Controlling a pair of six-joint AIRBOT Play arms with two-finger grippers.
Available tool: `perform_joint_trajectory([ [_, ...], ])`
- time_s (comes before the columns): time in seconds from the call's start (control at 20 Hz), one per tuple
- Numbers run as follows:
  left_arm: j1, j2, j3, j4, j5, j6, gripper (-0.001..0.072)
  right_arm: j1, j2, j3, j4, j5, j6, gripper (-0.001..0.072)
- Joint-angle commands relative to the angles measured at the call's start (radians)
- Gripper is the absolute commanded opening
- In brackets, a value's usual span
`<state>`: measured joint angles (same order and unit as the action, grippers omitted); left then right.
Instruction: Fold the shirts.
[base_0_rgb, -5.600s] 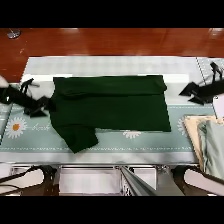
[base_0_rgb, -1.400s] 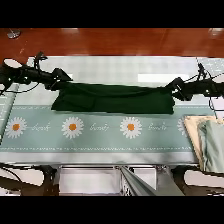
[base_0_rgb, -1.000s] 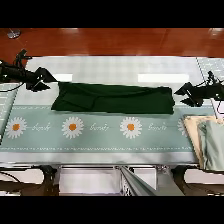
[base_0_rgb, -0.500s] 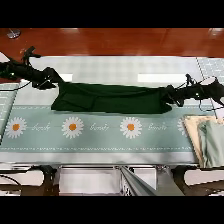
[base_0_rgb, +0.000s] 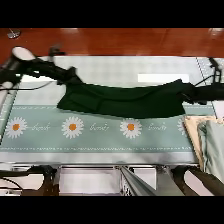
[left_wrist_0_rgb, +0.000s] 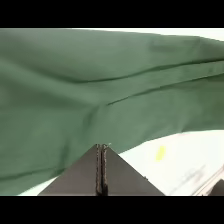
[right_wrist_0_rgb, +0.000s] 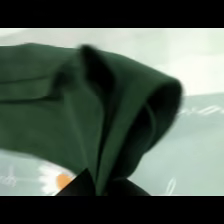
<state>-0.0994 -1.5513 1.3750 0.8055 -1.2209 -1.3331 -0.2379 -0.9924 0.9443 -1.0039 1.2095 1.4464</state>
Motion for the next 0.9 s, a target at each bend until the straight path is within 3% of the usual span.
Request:
perform_joint_trajectory([
  [0.0,-0.277,-0.026,0.0,0.018,0.226,-0.061,0.003,0.024,0.294,-0.076,-0.023,0.039,0.079,0.0019],
  [0.15,-0.5,-0.088,0.009,0.018,0.427,-0.161,0.003,0.034,0.41,-0.076,0.009,0.066,0.111,0.0019],
  [0.35,-0.713,-0.21,0.077,0.017,0.522,-0.244,0.003,0.034,0.443,-0.076,0.052,0.068,0.113,0.0019],
  [0.5,-0.808,-0.313,0.17,0.006,0.459,-0.261,0.003,0.034,0.443,-0.076,0.096,0.04,0.103,0.002],
  [0.65,-0.844,-0.369,0.256,-0.005,0.334,-0.209,0.003,0.034,0.443,-0.076,0.105,0.034,0.101,0.002],
  [0.85,-0.74,-0.358,0.334,-0.004,0.235,-0.205,0.0031,0.034,0.443,-0.075,0.117,0.033,0.098,0.002],
])
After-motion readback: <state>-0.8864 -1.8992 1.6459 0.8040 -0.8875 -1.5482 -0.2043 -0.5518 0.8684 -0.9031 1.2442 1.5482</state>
